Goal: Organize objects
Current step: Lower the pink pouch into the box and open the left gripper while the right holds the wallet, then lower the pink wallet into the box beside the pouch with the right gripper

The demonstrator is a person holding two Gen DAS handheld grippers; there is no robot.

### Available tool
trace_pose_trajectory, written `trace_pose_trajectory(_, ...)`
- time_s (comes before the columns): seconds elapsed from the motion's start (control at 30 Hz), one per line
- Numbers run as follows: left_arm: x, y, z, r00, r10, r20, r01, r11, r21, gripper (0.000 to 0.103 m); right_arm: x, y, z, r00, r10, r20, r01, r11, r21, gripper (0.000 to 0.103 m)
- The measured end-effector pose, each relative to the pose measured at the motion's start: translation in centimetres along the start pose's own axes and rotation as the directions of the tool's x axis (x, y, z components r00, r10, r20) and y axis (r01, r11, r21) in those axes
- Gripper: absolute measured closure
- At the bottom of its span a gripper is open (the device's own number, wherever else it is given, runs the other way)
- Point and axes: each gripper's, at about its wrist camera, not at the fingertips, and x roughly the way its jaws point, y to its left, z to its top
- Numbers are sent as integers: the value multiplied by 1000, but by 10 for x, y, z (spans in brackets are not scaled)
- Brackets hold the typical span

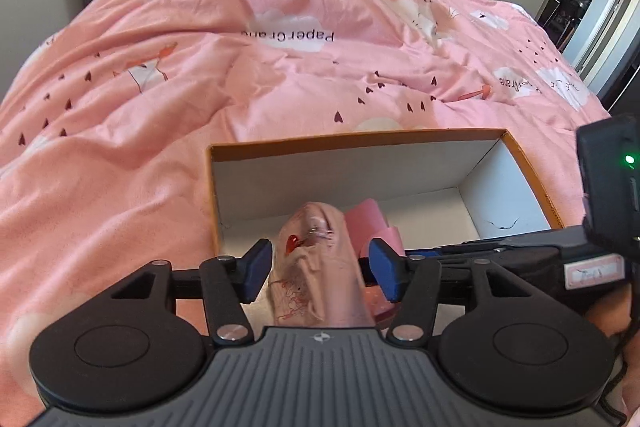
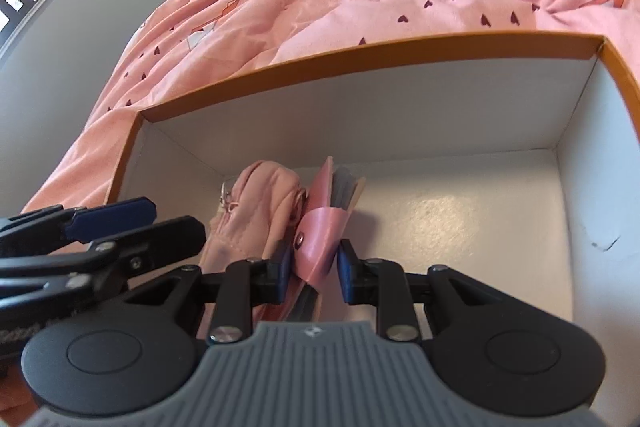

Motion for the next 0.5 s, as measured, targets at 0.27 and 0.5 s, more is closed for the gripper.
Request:
trace_pose_trajectory(0.27,-27,1,-12,998,64,21,-66,990,124,23,4,34,3,999,-40,18,41,997,-67,77)
trace_pose_trajectory(0.5,-20,10,-24,996,67,-51,-60,989,133,23,6,50,4,999,-31,43,36,992,-118,77)
